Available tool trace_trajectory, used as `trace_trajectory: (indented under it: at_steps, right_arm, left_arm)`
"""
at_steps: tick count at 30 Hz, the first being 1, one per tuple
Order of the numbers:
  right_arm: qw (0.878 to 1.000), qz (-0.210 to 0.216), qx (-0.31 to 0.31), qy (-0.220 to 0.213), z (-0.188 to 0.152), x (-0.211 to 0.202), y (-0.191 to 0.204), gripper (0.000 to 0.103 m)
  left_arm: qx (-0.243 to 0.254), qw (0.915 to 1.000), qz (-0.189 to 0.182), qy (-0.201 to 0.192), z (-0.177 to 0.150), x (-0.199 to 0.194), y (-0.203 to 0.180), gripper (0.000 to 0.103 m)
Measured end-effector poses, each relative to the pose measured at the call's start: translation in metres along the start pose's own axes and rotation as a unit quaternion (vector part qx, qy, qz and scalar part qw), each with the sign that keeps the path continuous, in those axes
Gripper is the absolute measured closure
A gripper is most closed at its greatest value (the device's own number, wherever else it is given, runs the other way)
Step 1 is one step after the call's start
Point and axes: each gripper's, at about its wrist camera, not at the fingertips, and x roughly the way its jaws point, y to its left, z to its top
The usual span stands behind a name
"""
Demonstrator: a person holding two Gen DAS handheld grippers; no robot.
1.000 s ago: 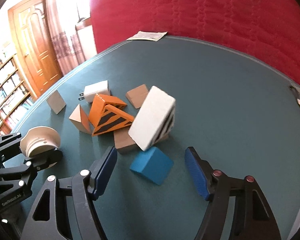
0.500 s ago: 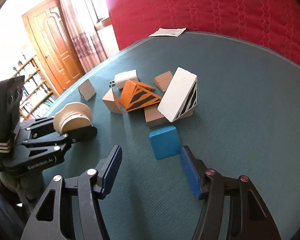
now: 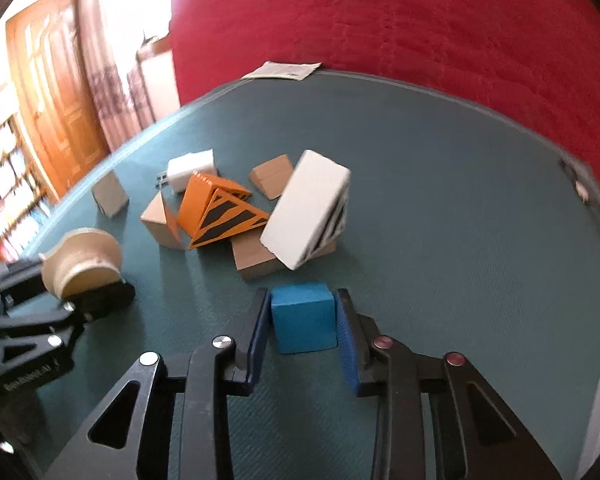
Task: Organize rigid objects
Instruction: 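Carry the blue cube into the clear bowl and open the right gripper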
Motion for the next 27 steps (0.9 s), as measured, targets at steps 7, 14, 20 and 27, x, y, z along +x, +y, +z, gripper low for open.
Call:
trace_trajectory:
  at_steps: [7,14,20,27]
  right_arm:
    - [0.997,-0.014,0.075,-0.021,-0.016,-0.019,-0.02,0.07]
    - [0.993,-0.031,0.11,-0.031,-0.031,-0.038,-0.031,0.07]
    - [0.99,-0.043,0.12,-0.054,-0.04,-0.058,-0.034,0.07]
    - [0.985,-0.053,0.138,-0.082,-0.056,-0.09,-0.042,0.07]
  left_arm:
    - [0.009,0.9999,-0.002,-0.005,0.0,-0.002,-0.005,0.074]
    - [0.021,0.9996,0.009,-0.014,-0.001,-0.008,-0.018,0.077]
    - [0.035,0.9992,0.0,-0.019,0.001,-0.017,-0.036,0.08]
    - [0.063,0.9971,-0.007,-0.041,0.008,-0.031,-0.064,0.08]
